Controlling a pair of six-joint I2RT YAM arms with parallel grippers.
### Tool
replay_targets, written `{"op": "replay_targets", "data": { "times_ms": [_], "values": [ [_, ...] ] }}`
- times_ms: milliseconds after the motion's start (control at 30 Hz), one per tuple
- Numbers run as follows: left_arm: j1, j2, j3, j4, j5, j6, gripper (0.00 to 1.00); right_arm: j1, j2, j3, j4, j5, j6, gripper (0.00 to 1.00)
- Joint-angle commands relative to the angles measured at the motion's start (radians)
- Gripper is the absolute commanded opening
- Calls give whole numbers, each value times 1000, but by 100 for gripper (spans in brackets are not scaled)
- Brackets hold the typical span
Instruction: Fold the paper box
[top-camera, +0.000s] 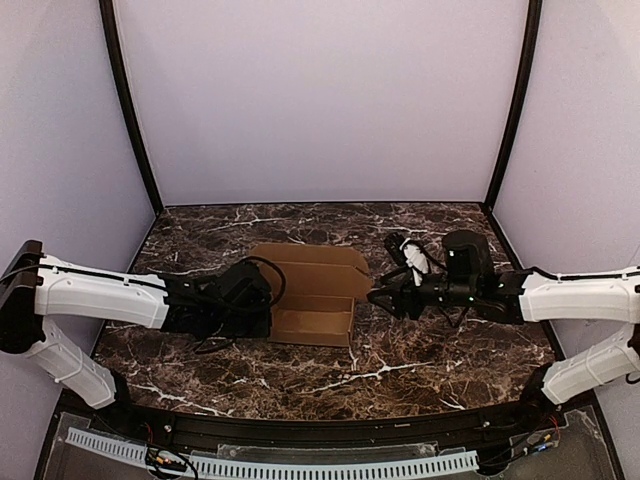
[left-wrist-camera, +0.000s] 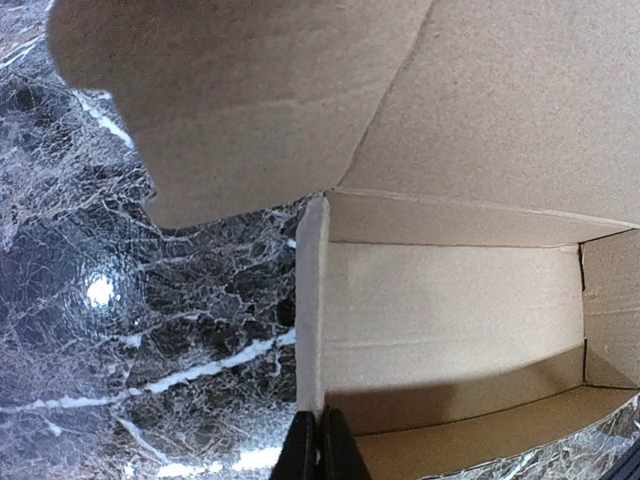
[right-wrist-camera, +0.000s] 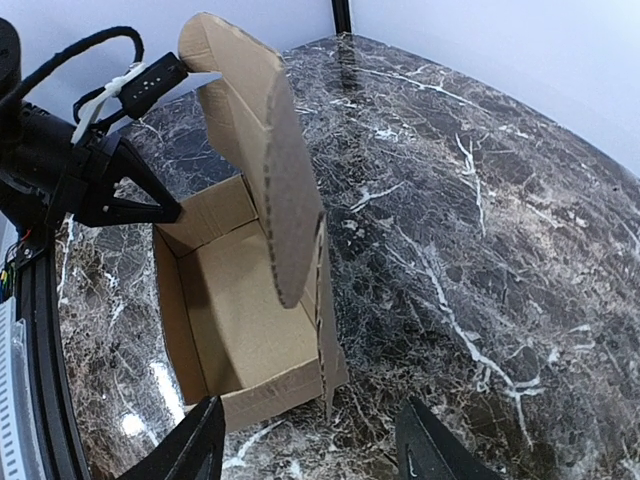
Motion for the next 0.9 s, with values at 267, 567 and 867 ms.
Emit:
{"op": "replay_targets", "data": {
  "times_ms": [267, 567, 867],
  "values": [
    [2, -12, -24, 40, 9, -2, 0, -6, 74, 57, 108, -48, -24, 45],
    [2, -8, -24, 51, 21, 8, 0, -6, 127, 86, 117, -44, -43, 23],
    [2, -6, -27, 51, 24, 18, 0, -6, 119, 86, 135, -47, -42, 20]
  ]
}}
